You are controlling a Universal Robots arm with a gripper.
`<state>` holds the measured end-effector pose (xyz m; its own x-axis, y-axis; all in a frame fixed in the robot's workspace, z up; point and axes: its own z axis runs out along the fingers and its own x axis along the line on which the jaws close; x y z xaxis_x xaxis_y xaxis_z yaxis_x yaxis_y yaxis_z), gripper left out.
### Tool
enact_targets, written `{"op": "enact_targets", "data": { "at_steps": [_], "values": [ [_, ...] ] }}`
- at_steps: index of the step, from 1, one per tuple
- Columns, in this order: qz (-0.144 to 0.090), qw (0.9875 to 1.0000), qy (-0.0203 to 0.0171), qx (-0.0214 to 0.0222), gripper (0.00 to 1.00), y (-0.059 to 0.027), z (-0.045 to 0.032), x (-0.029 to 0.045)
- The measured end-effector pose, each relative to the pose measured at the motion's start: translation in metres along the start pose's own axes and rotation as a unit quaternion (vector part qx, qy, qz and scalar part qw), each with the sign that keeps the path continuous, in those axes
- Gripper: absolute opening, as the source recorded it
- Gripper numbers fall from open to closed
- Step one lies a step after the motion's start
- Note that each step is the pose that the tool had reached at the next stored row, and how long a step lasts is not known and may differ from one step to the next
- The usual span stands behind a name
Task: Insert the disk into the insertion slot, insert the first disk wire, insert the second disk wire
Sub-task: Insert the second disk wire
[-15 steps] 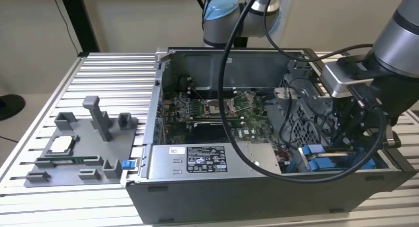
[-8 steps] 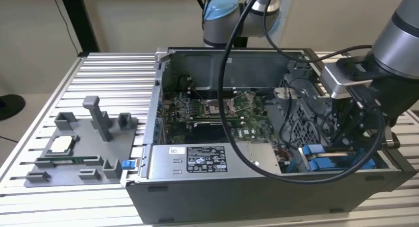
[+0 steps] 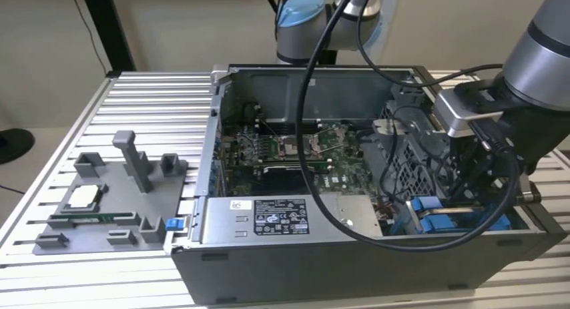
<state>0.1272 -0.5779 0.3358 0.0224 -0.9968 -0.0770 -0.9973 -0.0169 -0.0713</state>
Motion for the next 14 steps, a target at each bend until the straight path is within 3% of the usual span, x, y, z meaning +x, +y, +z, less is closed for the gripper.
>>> {"op": "enact_targets", "data": {
  "at_steps": [10,11,14],
  "values": [
    [0.000,1.0000,-0.0010,0.0006,0.00,0.0001,0.0039,0.0001],
    [0.000,1.0000,-0.0013,0.0007,1.00,0.0000,0.0043,0.0001],
    [0.000,1.0000,-0.0008,0.0005,1.00,0.0000,0.0031,0.0002]
  ]
}}
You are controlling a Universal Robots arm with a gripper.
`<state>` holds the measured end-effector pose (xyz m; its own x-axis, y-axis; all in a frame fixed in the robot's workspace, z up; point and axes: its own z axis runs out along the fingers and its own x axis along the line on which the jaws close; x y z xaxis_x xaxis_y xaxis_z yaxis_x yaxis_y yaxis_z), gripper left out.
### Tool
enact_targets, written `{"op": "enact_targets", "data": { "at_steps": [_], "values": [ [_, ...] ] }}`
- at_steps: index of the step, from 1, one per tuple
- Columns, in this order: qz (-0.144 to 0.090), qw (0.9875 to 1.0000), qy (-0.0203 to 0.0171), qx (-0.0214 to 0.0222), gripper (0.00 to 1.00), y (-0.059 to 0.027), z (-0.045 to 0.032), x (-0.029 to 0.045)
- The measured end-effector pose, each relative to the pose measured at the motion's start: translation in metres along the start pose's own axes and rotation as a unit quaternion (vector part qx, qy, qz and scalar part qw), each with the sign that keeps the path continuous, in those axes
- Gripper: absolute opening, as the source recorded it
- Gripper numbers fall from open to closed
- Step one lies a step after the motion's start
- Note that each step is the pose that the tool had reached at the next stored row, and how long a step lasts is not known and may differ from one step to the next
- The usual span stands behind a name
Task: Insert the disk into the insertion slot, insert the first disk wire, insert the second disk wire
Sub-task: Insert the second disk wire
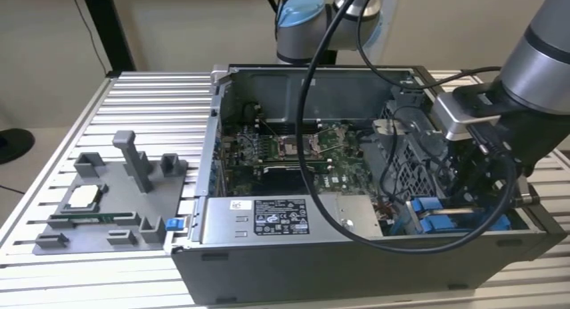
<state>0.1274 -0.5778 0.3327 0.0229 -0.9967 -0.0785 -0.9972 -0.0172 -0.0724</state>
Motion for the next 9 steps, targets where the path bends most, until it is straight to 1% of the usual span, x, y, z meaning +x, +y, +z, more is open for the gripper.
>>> {"op": "enact_targets", "data": {
  "at_steps": [2,4,9],
  "values": [
    [0.000,1.0000,-0.0005,0.0001,1.00,-0.0002,-0.0038,-0.0004],
    [0.000,1.0000,0.0002,0.0000,1.00,-0.0008,-0.0117,-0.0009],
    [0.000,1.0000,0.0002,0.0000,1.00,-0.0023,-0.0336,-0.0027]
  ]
}}
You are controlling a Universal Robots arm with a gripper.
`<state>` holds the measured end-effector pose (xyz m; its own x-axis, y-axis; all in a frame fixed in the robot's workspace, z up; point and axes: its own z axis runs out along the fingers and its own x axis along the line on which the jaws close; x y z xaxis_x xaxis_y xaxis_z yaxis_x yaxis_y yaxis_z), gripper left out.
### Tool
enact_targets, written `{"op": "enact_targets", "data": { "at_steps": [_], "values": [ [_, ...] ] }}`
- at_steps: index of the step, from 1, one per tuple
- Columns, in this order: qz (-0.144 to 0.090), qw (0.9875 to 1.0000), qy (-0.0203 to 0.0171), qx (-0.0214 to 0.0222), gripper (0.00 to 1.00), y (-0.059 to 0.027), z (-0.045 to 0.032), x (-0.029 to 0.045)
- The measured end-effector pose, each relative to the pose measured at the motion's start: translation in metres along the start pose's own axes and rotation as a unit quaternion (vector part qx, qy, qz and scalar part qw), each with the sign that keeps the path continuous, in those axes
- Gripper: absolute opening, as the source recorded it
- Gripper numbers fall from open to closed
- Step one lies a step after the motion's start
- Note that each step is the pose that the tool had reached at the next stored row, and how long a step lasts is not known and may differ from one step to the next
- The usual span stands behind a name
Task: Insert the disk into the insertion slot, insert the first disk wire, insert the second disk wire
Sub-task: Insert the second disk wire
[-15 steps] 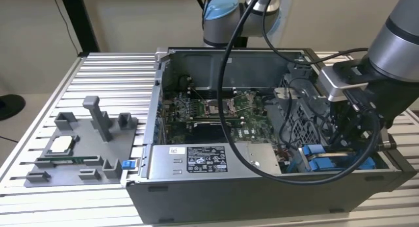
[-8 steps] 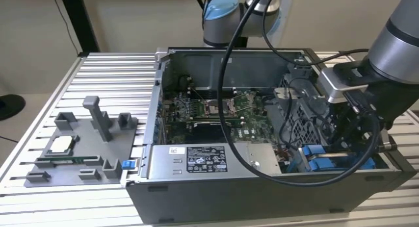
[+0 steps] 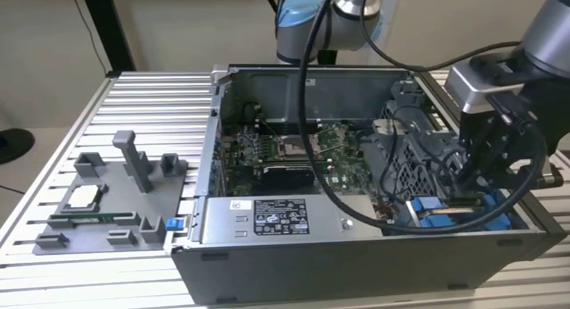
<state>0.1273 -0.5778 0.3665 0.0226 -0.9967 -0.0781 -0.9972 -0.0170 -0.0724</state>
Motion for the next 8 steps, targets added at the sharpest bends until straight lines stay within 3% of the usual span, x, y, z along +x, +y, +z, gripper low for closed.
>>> {"op": "enact_targets", "data": {
  "at_steps": [6,8],
  "values": [
    [0.000,1.0000,0.0000,-0.0001,1.00,-0.0020,-0.0267,-0.0021],
    [0.000,1.0000,-0.0001,-0.0001,1.00,-0.0022,-0.0293,-0.0023]
  ]
}}
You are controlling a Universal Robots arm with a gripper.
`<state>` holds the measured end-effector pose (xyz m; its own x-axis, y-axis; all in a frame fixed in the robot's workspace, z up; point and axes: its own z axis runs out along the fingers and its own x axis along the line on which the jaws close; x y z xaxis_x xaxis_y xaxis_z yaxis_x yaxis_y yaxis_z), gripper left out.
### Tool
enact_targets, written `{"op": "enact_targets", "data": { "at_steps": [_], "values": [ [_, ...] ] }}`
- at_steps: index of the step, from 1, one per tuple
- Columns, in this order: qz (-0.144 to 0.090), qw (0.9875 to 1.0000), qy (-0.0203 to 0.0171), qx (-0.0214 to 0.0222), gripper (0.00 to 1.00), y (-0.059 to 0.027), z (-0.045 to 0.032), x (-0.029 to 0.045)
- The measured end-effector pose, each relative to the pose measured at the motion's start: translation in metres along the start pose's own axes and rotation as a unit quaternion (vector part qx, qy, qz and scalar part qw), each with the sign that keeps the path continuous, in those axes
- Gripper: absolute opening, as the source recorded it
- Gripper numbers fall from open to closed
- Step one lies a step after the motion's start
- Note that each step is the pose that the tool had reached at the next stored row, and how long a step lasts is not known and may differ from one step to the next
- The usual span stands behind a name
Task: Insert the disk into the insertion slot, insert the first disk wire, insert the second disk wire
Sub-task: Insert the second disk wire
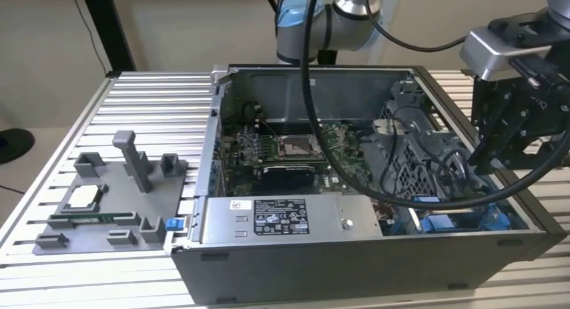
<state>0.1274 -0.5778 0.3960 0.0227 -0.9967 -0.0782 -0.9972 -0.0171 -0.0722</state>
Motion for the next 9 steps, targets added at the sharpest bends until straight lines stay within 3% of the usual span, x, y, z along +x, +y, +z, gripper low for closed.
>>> {"op": "enact_targets", "data": {
  "at_steps": [9],
  "values": [
    [0.000,1.0000,0.0000,0.0000,1.00,0.0000,-0.0002,0.0000]
  ]
}}
